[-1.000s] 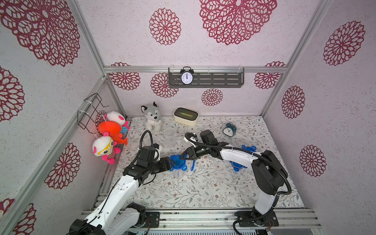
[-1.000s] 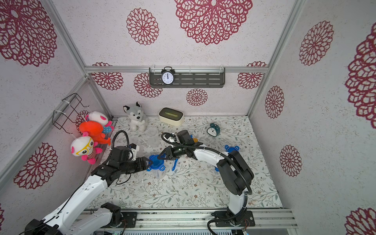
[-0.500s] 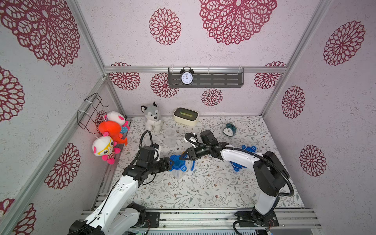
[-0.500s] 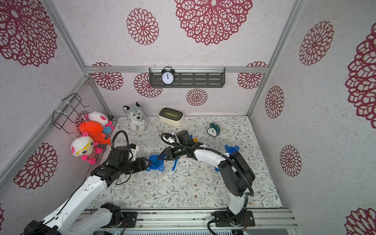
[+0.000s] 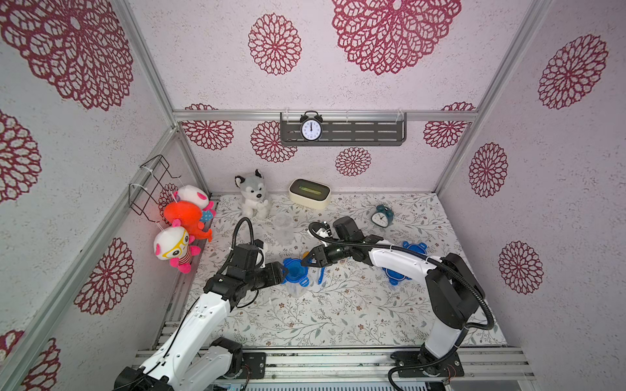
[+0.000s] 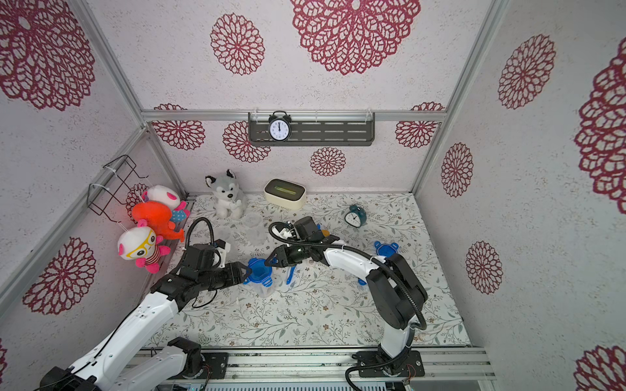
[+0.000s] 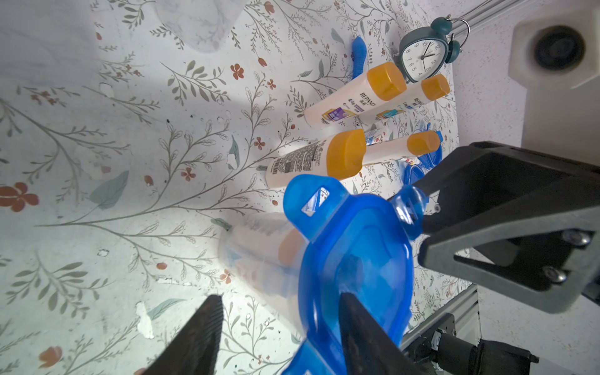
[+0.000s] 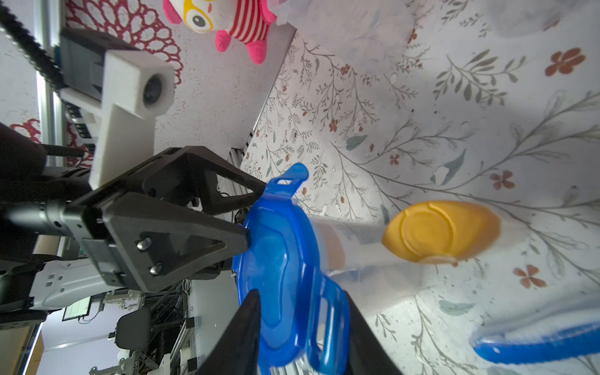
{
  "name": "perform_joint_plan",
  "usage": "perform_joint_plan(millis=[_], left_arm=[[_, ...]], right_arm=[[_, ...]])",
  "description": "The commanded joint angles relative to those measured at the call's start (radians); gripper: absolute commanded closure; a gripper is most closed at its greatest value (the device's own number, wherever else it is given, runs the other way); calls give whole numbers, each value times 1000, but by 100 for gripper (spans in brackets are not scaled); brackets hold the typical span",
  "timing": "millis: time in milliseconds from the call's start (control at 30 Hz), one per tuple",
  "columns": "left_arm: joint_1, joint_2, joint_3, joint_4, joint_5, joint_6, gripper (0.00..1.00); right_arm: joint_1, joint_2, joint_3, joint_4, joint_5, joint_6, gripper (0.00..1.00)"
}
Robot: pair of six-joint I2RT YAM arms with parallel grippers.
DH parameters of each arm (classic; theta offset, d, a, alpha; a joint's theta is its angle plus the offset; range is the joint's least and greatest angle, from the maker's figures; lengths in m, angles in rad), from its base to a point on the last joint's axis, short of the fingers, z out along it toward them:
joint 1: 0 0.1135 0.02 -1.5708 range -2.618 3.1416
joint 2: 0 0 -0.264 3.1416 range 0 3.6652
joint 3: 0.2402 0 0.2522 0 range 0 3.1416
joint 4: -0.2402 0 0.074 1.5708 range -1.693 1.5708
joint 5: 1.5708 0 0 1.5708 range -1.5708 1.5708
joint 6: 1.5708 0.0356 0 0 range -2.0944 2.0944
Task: Pack away toiletry kits
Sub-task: Close the lid on the container, then close the fastener on the container.
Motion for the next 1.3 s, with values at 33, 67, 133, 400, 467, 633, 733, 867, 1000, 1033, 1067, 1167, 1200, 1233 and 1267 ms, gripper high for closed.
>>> perform_joint_plan(millis=[33,67,133,400,467,633,733,867,1000,1033,1067,1167,1200,1233,1267], left_arm=[[7,10,-6,-67,-33,23,41],[8,11,-6,-67,-34,22,41],[7,9,-6,-67,-34,22,41],[7,16,11,-65,-11,43,41],[6,21,32,-75,-16,54,41],[7,11,77,-54,-26,66,28],[8,1,102,-15,-38,60,18],[9,4,137,1,-41,58,16],[7,29,190,-57,-55,58,18],[6,37,204,-79,-64,54,18],[7,45,222,-107,-78,50,18],[-3,70,275,-186,-112,38,18],[-7,80,294,-213,-115,40,17],[-17,89,318,-243,-127,46,15],[-32,97,344,-274,-150,45,13]], right_arm=[[-6,-55,26,-54,68,-39,59],[-7,-58,26,-59,75,-40,59],[-9,-67,23,-67,101,-44,58],[-30,-185,-34,-73,252,-90,53],[-31,-215,-55,-71,296,-119,50],[-34,-273,-131,-14,378,-149,45],[-34,-294,-158,1,427,-166,41],[-34,-350,-218,50,498,-195,36],[-32,-381,-229,31,533,-213,29],[-32,-382,-227,25,532,-215,28],[-31,-385,-227,20,534,-214,27],[-27,-395,-234,19,547,-214,27],[-27,-398,-238,18,554,-216,26],[-27,-402,-240,15,566,-219,26],[-27,-402,-242,6,588,-219,26]])
